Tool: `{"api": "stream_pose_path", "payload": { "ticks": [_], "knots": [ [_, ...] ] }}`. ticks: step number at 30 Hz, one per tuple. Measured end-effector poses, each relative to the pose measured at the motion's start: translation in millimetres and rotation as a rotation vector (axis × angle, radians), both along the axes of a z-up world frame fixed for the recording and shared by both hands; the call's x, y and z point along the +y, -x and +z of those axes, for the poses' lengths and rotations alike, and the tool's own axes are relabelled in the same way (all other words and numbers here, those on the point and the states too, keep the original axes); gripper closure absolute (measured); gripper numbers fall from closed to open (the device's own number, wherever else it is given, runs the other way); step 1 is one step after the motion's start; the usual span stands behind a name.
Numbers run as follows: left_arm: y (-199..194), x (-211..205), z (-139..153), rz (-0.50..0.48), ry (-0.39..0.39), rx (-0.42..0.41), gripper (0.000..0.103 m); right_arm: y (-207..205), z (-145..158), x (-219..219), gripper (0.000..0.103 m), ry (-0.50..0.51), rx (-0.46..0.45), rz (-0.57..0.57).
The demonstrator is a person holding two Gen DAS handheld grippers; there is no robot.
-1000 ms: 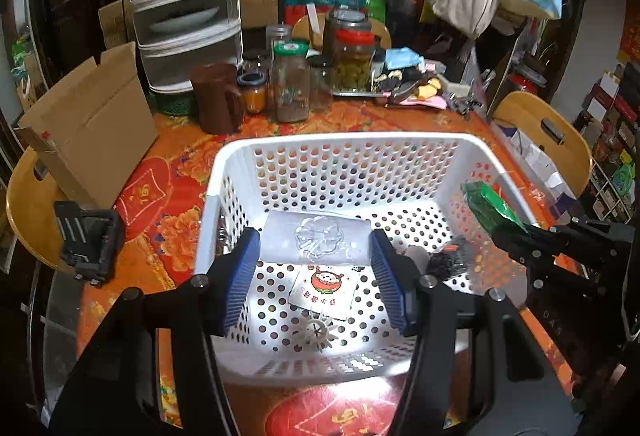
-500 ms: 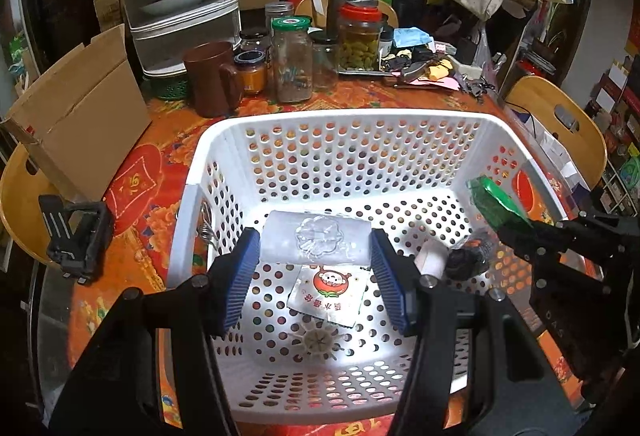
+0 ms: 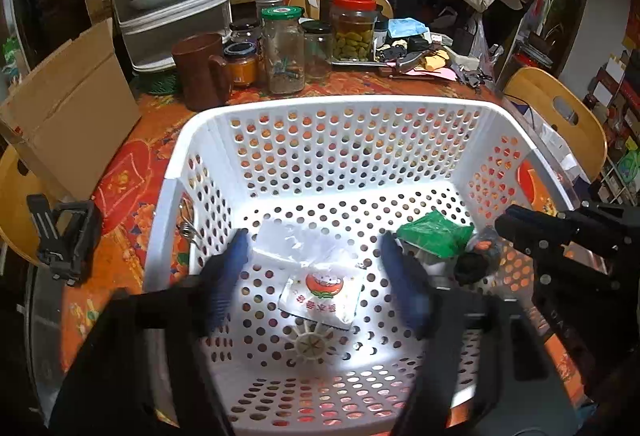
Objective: Organize soft objects
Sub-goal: 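Move both tools back to the clear bag and white cloth on the table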
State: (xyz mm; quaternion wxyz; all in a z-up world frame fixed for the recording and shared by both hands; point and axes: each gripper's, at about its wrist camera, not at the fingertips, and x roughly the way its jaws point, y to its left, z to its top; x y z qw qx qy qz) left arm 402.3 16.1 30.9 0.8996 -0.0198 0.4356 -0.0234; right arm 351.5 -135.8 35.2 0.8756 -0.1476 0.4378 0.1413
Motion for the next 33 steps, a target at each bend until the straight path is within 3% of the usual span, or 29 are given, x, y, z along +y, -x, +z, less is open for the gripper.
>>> {"api": "stream_pose_path", "payload": {
  "ticks": [1, 3, 5, 7, 11, 17, 25, 29, 33],
  "knots": [
    [0, 0, 0, 0.000, 0.000, -0.006, 0.007, -1, 1, -3, 0.095, -0.023, 0.006, -0.008],
    [4, 0, 4, 0.004, -0.014, -0.029, 0.004, -2, 4, -8, 0.084, -0.043, 0.010, -0.027],
    [8, 1, 8, 0.005, -0.005, -0.033, 0.003, 1, 8, -13, 0.055, -0.054, -0.007, -0.035],
    [15, 5, 16, 0.010, 0.004, -0.049, 0.000, 6, 15, -21, 0.033, -0.078, -0.024, -0.047],
    [48, 15, 35, 0.019, -0.011, -0.091, 0.000, 25, 32, -42, 0.012, -0.118, -0.063, -0.069],
    [128, 42, 40, 0.037, 0.003, -0.129, 0.000, 74, 41, -78, 0.005, -0.160, -0.119, -0.105],
    [212, 66, -28, 0.073, 0.088, -0.108, 0.000, 157, -3, -113, 0.005, -0.211, -0.140, -0.137],
    [231, 62, -60, 0.076, 0.123, -0.082, 0.000, 192, -42, -119, 0.005, -0.259, -0.112, -0.161],
    [240, 45, -83, 0.040, 0.099, -0.054, 0.000, 214, -57, -128, 0.005, -0.300, -0.124, -0.197]
  ]
}}
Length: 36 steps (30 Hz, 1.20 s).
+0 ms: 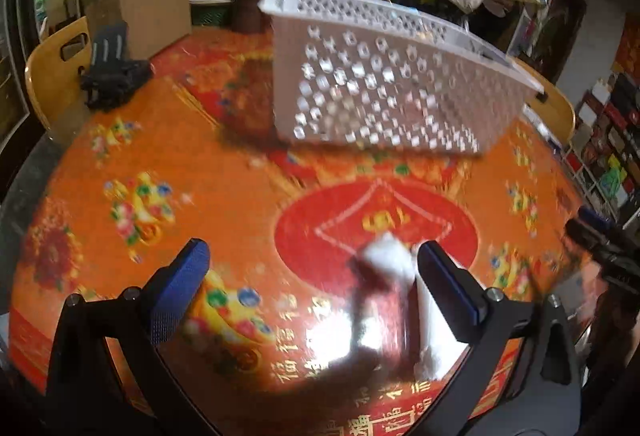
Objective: Organize soft objects
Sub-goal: 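Move both tools back to the clear bag and white cloth on the table, then grasp the white folded cloth with the right tool while the left tool grasps the clear bag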
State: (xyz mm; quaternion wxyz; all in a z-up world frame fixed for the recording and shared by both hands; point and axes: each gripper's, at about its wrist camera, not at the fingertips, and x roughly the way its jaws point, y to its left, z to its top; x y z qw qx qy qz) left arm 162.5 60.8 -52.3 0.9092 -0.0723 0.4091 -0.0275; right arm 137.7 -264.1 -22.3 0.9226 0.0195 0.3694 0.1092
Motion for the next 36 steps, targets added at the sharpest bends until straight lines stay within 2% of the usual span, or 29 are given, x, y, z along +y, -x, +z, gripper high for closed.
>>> {"api": "stream_pose_path", "payload": {
  "ticks": [3, 10, 15, 17, 19, 22, 27, 31, 36],
  "knots": [
    [0, -9, -7, -0.008, 0.001, -0.001, 0.000, 15, -6, -7, 0.005, -0.044, -0.012, -0.023],
    [-11, -31, -14, -0.048, -0.047, -0.010, 0.000, 33, -21, -5, 0.005, -0.014, -0.011, -0.045],
    [-22, -36, -13, -0.058, -0.040, -0.010, 0.003, 39, -25, -3, 0.005, -0.010, -0.014, -0.055],
    [-25, -39, -14, -0.064, -0.048, -0.005, 0.009, 40, -26, 0, 0.005, -0.011, -0.012, -0.047],
    [-27, -40, -16, -0.071, -0.052, 0.005, 0.022, 40, -28, 5, 0.005, -0.016, -0.005, -0.033],
    [-29, -38, -19, -0.077, -0.033, 0.020, 0.033, 42, -29, 16, 0.005, -0.009, -0.010, -0.014],
    [-30, -37, -22, -0.089, -0.026, 0.027, 0.045, 43, -29, 29, 0.005, -0.006, -0.014, 0.002],
    [-28, -38, -22, -0.096, -0.026, 0.017, 0.067, 45, -27, 38, 0.005, -0.004, -0.016, 0.006],
    [-21, -30, -20, -0.097, -0.011, 0.004, 0.068, 52, -23, 59, 0.005, -0.004, -0.021, 0.045]
  ]
}}
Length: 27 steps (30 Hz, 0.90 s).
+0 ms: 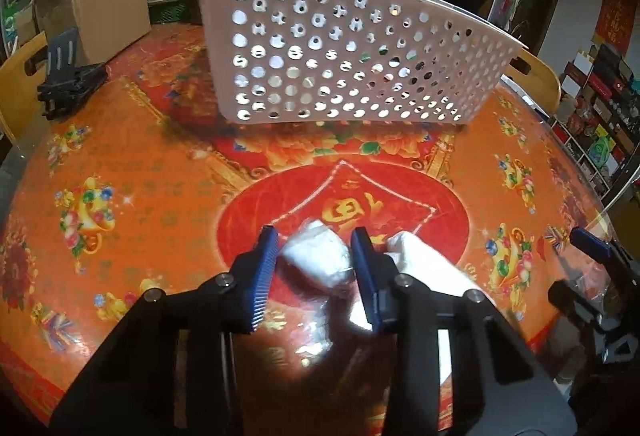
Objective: Organize soft objects
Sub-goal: 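Grasp the white folded cloth with the right tool while the left tool grasps the clear bag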
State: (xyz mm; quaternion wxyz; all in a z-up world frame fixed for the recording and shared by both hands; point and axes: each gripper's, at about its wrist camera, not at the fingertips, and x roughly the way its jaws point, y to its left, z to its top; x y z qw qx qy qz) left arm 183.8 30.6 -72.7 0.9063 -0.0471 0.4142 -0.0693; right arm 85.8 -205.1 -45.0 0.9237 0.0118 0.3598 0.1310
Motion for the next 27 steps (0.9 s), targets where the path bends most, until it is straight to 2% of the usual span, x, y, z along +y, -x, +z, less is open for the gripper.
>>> {"api": "stream_pose_path", "payload": {
  "ticks": [9, 16, 18, 20, 21, 24, 27],
  "knots": [
    [22, 48, -2, 0.073, 0.036, -0.011, 0.068, 7, 1, 74, 0.005, -0.025, 0.006, 0.171],
    [33, 68, -3, 0.100, 0.070, -0.024, 0.068, 4, 1, 125, 0.005, 0.025, -0.017, 0.249],
    [35, 70, -4, 0.101, 0.075, -0.023, 0.068, 2, 1, 134, 0.011, 0.049, -0.021, 0.253],
    [36, 71, -4, 0.099, 0.079, -0.026, 0.068, -1, -1, 140, 0.028, 0.069, -0.011, 0.262],
    [36, 72, -4, 0.098, 0.080, -0.026, 0.068, -2, -2, 140, 0.031, 0.074, -0.001, 0.265],
    [34, 70, -5, 0.098, 0.078, -0.027, 0.068, -4, -7, 140, 0.034, 0.091, 0.016, 0.263],
    [33, 67, -5, 0.096, 0.077, -0.028, 0.068, -5, -8, 140, 0.041, 0.095, 0.019, 0.271]
  ]
}}
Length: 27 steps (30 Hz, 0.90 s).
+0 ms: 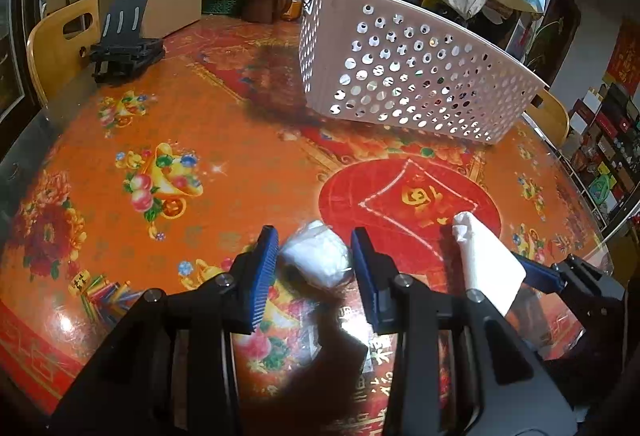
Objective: Organize soft objects
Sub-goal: 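Grasp the white folded cloth with the right tool while the left tool grasps the clear bag, then carry the white cloth and clear bag over the basket with both tools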
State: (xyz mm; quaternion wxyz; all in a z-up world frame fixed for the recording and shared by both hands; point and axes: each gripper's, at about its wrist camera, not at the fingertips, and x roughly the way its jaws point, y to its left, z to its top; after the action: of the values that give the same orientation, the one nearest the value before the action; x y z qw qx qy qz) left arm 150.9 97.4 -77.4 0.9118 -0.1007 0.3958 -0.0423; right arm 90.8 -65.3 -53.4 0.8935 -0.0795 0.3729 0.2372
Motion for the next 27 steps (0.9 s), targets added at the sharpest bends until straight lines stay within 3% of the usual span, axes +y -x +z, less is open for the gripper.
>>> {"api": "stream_pose_path", "payload": {
  "ticks": [7, 27],
  "knots": [
    [-4, -15, 2, -0.018, -0.019, -0.008, 0.068, -3, 5, -17, 0.062, -0.036, -0.002, -0.004],
    [-2, -48, 26, -0.038, -0.063, -0.071, 0.068, -6, 26, -93, 0.067, -0.111, -0.054, -0.086]
  ]
}}
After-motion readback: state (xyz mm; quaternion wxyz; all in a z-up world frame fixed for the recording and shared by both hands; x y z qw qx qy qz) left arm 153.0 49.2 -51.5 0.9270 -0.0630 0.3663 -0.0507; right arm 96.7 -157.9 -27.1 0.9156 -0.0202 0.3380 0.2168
